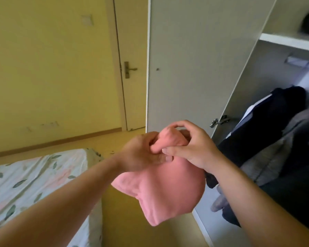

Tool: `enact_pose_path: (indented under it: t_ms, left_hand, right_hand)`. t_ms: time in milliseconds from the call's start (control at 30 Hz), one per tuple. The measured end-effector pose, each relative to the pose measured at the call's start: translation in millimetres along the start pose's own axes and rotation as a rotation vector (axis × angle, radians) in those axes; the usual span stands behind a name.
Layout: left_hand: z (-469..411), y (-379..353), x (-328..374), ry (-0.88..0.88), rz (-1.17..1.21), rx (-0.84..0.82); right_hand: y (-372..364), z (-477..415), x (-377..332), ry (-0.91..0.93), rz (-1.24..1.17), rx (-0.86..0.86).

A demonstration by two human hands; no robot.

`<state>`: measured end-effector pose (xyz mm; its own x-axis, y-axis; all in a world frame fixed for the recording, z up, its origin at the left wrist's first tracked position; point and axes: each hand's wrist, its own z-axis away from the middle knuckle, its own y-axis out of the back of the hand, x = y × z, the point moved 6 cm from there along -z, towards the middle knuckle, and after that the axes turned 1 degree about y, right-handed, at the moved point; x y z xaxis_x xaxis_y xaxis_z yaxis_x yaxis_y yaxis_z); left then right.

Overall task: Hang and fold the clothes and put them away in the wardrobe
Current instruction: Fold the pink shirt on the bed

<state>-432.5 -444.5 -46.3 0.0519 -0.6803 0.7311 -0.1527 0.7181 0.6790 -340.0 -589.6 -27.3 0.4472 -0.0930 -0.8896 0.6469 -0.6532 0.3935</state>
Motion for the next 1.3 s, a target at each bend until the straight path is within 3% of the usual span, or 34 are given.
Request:
enact_pose_path:
  t_ms: [100,233,500,633,767,900,1000,1167,1300]
  left_hand:
    - [-33.3,-4.2,26.2,-0.109,0.1,0.069]
    - [-74.2,-10.0,50.9,-0.154,0.183,0.131]
    - [-134.9,-28.5,110.7,-0.304,0.282,-0.036]
    - [-162.0,-31.2,139.8,-0.372,0.33,-0.106]
    - [-182.3,-43.2,174.9,-0.468,0.433,-0.197]
    - [-196.6,-64.1,222.2,-0.524,0.591,-0.241]
    - [-198.7,-77.3,262.5,-0.558,0.674,-0.273]
    - [-190.0,-93.3,328.9,-0.594,0.771,-0.426]
    - [-181.1,-108.7,379.3,-0.613,0.782,-0.55]
  right_hand:
    - [43.7,1.9,18.6,-0.075,-0.053,0.019]
    - [81.3,19.1,49.0,-0.182,-0.05,-0.079]
    - [164.7,43.8,47.6,-0.272,0.135,0.171]
    - [185.7,70.5,40.0,-0.347,0.118,0.169]
    - [210.8,98.5,27.3,-0.349,0.048,0.445]
    - [224.7,133.8,16.1,-0.152,-0.371,0.864]
    - [217.9,152.4,10.3,-0.074,-0.592,1.014]
    - [218.3,191.4,-21.2,-0.068,-0.512,1.092]
    - [233.9,233.2,-58.5,-0.032,-0.361,1.315]
